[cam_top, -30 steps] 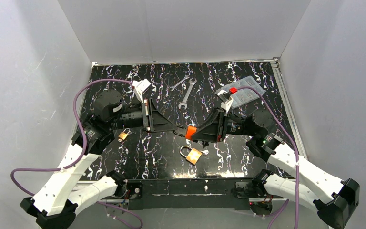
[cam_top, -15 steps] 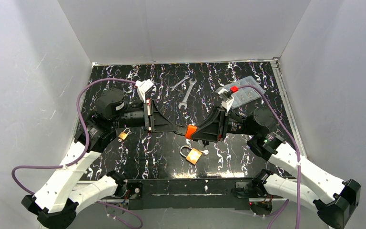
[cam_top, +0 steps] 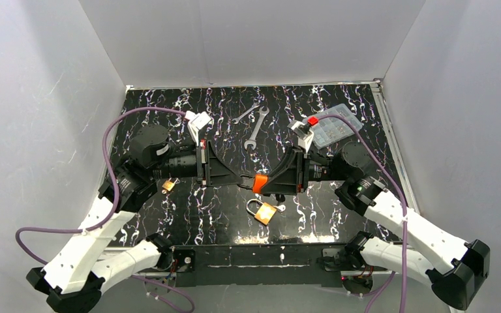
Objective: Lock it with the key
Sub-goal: Lock the lock.
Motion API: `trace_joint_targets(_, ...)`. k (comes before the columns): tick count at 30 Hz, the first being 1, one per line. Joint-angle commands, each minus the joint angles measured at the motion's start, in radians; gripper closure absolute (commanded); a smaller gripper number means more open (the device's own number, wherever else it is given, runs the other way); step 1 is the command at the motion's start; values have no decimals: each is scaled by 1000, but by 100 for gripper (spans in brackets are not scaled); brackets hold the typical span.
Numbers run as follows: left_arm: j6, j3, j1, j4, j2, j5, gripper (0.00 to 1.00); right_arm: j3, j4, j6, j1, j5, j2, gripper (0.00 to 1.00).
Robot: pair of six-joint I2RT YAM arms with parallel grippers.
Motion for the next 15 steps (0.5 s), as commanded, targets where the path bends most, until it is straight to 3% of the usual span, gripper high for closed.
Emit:
trace_joint_targets(1, 76, 29, -30, -8, -25, -31, 100, 65, 127, 42, 2, -27, 12, 99)
trace_joint_targets(15, 106, 35, -66, -16, -39, -71, 100, 83, 173, 95, 2, -47, 41, 99)
